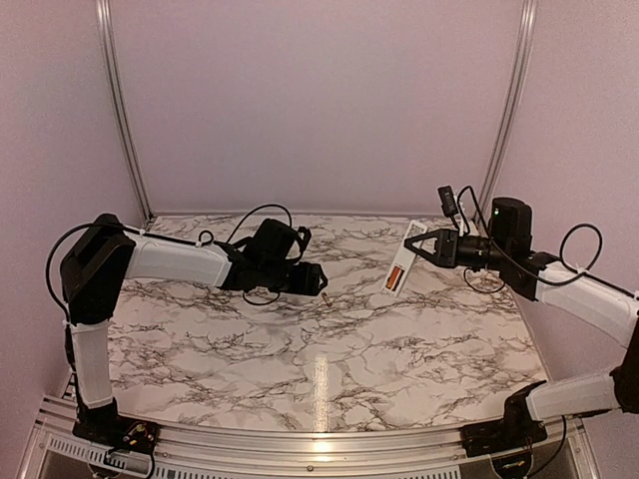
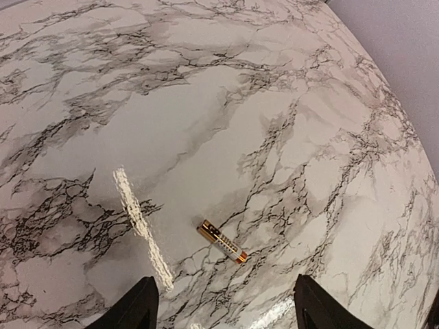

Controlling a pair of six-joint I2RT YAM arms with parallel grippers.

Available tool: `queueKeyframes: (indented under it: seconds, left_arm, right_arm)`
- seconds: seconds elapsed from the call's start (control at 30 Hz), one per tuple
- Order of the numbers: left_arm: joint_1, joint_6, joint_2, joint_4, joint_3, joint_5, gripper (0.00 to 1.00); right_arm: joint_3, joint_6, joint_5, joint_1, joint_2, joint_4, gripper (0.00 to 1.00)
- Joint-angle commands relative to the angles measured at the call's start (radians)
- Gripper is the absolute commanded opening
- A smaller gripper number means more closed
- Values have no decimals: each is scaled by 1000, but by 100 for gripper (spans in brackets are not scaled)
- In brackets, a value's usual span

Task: Load the batteries into the remote control
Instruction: Pick up the battery from the center of the board.

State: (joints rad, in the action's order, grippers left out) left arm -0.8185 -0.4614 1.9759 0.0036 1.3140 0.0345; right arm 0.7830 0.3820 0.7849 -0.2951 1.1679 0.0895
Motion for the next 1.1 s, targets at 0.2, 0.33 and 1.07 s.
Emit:
queueKeyframes:
  seconds: [0.2, 0.33, 1.07]
  left_arm:
    - [-20, -39, 135, -130, 139, -107, 62]
    - [-31, -36, 180, -151, 184, -121, 52]
    - [-98, -9, 381, -424, 438, -300, 33]
  right_arm:
    - [-3, 29, 31, 12, 32, 41, 0]
    - [2, 21, 26, 13, 36, 30, 0]
    - [3, 17, 37, 14, 49, 25, 0]
